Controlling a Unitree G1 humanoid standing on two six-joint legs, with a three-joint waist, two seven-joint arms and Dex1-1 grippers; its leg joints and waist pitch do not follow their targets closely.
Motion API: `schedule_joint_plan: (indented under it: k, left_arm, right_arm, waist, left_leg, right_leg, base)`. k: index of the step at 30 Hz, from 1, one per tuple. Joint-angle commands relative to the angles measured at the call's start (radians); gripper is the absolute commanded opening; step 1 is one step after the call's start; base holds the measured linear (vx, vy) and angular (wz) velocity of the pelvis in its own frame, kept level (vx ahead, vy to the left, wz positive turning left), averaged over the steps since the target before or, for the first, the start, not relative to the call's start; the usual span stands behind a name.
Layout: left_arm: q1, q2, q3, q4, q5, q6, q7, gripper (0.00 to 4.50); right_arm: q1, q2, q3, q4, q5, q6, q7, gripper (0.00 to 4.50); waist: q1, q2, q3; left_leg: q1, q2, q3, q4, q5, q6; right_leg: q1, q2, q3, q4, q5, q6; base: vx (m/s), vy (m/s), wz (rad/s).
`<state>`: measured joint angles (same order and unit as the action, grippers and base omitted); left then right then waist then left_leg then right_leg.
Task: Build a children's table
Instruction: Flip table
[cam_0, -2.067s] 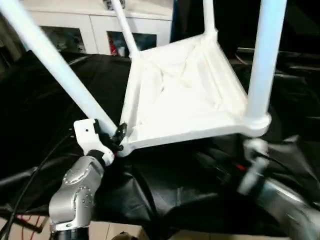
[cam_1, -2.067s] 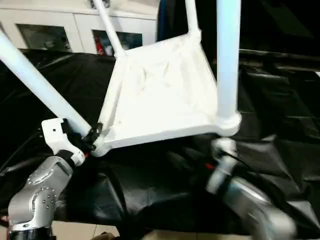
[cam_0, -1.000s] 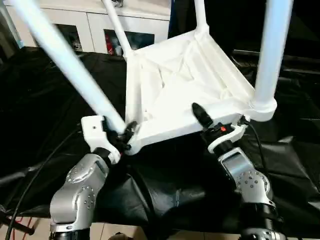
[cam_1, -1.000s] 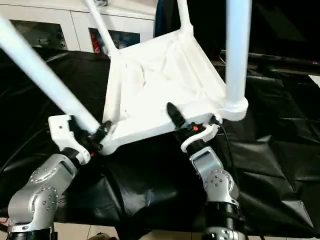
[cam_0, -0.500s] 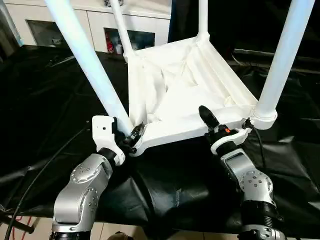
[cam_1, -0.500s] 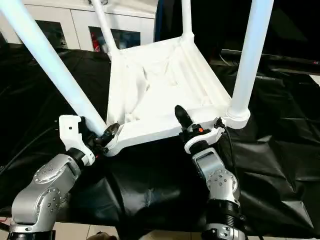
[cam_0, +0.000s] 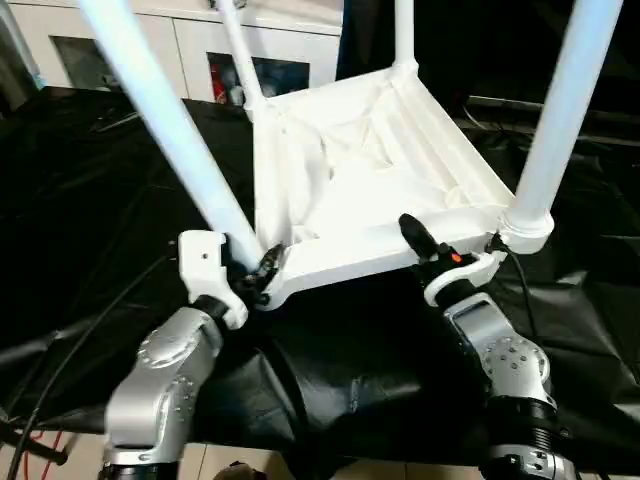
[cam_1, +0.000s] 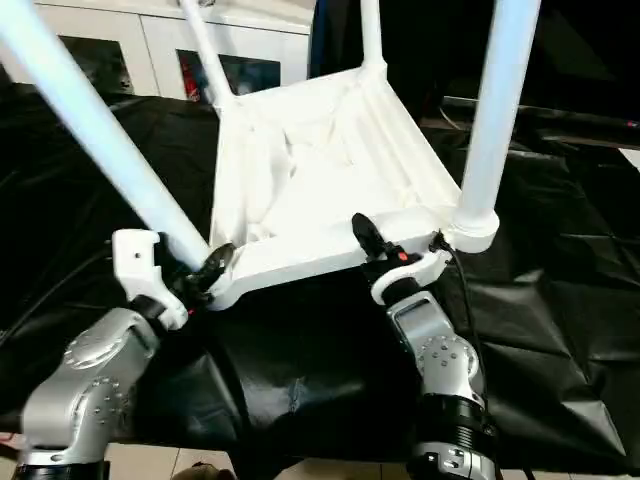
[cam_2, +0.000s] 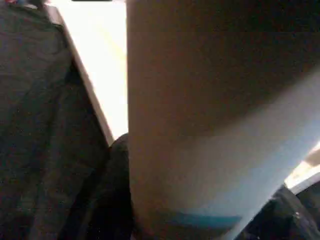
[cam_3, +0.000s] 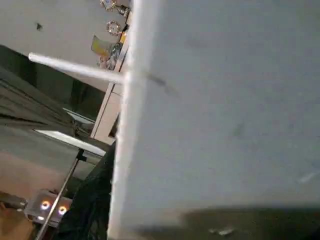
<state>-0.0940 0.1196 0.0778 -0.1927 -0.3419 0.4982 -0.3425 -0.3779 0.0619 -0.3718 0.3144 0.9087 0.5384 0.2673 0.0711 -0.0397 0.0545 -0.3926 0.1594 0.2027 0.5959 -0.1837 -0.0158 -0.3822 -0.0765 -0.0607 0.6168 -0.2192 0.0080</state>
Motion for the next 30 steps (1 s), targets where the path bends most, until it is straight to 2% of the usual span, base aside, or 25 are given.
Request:
schedule_joint_plan:
  k: [1, 3, 5, 8, 9, 12, 15, 19, 25, 27, 28, 29, 30]
  left_arm:
    - [0.029, 0.025, 0.001, -0.027, -0.044, 0.025, -0.069, 2.81]
    - [0.050, 0.070, -0.009, -0.030, -0.013, 0.025, -0.085, 2.84]
    - [0.056, 0.089, 0.007, -0.024, -0.005, 0.022, -0.083, 3.15]
    - [0.060, 0.131, 0.058, -0.011, -0.033, 0.027, -0.108, 3.20]
    - [0.061, 0.139, 0.060, -0.010, -0.035, 0.027, -0.113, 3.46]
    - [0.074, 0.174, 0.059, -0.014, -0.052, 0.035, -0.152, 3.64]
    - [0.101, 0.235, 0.039, -0.028, -0.051, 0.029, -0.221, 3.64]
    - [0.134, 0.288, 0.000, -0.053, -0.038, 0.018, -0.286, 3.64]
    - [0.167, 0.358, -0.061, -0.120, -0.039, -0.027, -0.380, 3.64]
    - [0.147, 0.345, -0.054, -0.131, -0.052, -0.028, -0.372, 3.64]
    - [0.141, 0.341, -0.052, -0.132, -0.055, -0.032, -0.372, 3.64]
    - [0.114, 0.328, -0.046, -0.143, -0.067, -0.040, -0.369, 3.64]
    - [0.105, 0.329, -0.051, -0.160, -0.084, -0.032, -0.382, 3.64]
  right_arm:
    - [-0.024, -0.033, 0.008, -0.057, -0.036, -0.019, -0.010, 2.02]
    - [-0.026, -0.035, 0.009, -0.067, -0.050, -0.035, -0.018, 2.02]
    - [-0.028, -0.038, 0.007, -0.072, -0.061, -0.047, -0.025, 2.01]
    - [-0.040, -0.041, -0.014, -0.085, -0.059, -0.067, -0.052, 2.01]
    - [-0.041, -0.043, -0.016, -0.088, -0.060, -0.069, -0.054, 2.01]
    - [-0.041, -0.051, -0.019, -0.095, -0.066, -0.078, -0.058, 2.00]
    - [-0.046, -0.059, -0.037, -0.105, -0.060, -0.086, -0.073, 2.00]
    - [-0.048, -0.077, -0.046, -0.105, -0.067, -0.091, -0.070, 2.00]
    - [-0.028, -0.105, -0.033, -0.155, -0.091, -0.083, -0.085, 2.00]
    - [-0.017, -0.129, -0.007, -0.177, -0.140, -0.093, -0.091, 2.00]
    - [-0.015, -0.135, -0.002, -0.182, -0.156, -0.101, -0.095, 2.00]
    - [-0.009, -0.164, 0.032, -0.200, -0.227, -0.128, -0.098, 2.00]
    - [-0.012, -0.168, 0.031, -0.206, -0.242, -0.138, -0.113, 2.00]
  waist:
    - [0.008, 0.000, -0.065]
    - [0.005, 0.002, -0.064]
    - [0.007, 0.004, -0.062]
    - [0.013, 0.005, -0.060]
    - [0.015, 0.006, -0.060]
    - [0.018, 0.008, -0.061]
    - [0.018, 0.006, -0.062]
    - [0.024, 0.009, -0.062]
    - [0.026, 0.002, -0.060]
    - [0.026, 0.003, -0.058]
    - [0.026, 0.000, -0.056]
    - [0.027, 0.000, -0.056]
    - [0.026, 0.002, -0.056]
  left_leg:
    - [0.030, 0.075, -0.035, -0.072, -0.064, -0.002]
    - [0.030, 0.075, -0.034, -0.073, -0.069, 0.000]
    - [0.032, 0.077, -0.032, -0.075, -0.089, -0.006]
    - [0.037, 0.078, -0.033, -0.080, -0.134, -0.036]
    - [0.039, 0.077, -0.033, -0.080, -0.137, -0.040]
    - [0.039, 0.076, -0.033, -0.082, -0.154, -0.056]
    - [0.038, 0.075, -0.033, -0.082, -0.137, -0.054]
    - [0.042, 0.075, -0.031, -0.082, -0.135, -0.053]
    - [0.039, 0.076, -0.031, -0.083, -0.154, -0.057]
    - [0.039, 0.075, -0.030, -0.084, -0.160, -0.064]
    - [0.038, 0.074, -0.030, -0.085, -0.172, -0.068]
    - [0.038, 0.074, -0.031, -0.085, -0.178, -0.071]
    - [0.042, 0.075, -0.030, -0.085, -0.196, -0.081]
  right_leg:
    - [0.032, -0.079, 0.048, -0.055, -0.011, -0.180]
    - [0.029, -0.074, 0.049, -0.055, -0.005, -0.178]
    - [0.028, -0.076, 0.051, -0.059, -0.027, -0.173]
    - [0.025, -0.077, 0.051, -0.062, -0.082, -0.162]
    - [0.024, -0.076, 0.051, -0.063, -0.087, -0.159]
    - [0.021, -0.074, 0.052, -0.062, -0.091, -0.146]
    - [0.023, -0.072, 0.052, -0.058, -0.065, -0.139]
    - [0.019, -0.072, 0.051, -0.057, -0.060, -0.137]
    - [0.019, -0.074, 0.053, -0.058, -0.098, -0.131]
    - [0.019, -0.074, 0.054, -0.059, -0.115, -0.129]
    - [0.019, -0.075, 0.055, -0.062, -0.140, -0.125]
    - [0.019, -0.076, 0.055, -0.064, -0.153, -0.122]
    - [0.016, -0.076, 0.055, -0.067, -0.179, -0.116]
  base:
    - [0.000, 0.000, 0.00]
    - [0.000, 0.000, 0.00]
    - [0.000, 0.000, 0.00]
    - [0.000, 0.000, 0.00]
    - [0.000, 0.000, 0.00]
    - [0.000, 0.000, 0.00]
    - [0.000, 0.000, 0.00]
    - [0.000, 0.000, 0.00]
    - [0.000, 0.000, 0.00]
    - [0.000, 0.000, 0.00]
    - [0.000, 0.000, 0.00]
    - [0.000, 0.000, 0.00]
    - [0.000, 0.000, 0.00]
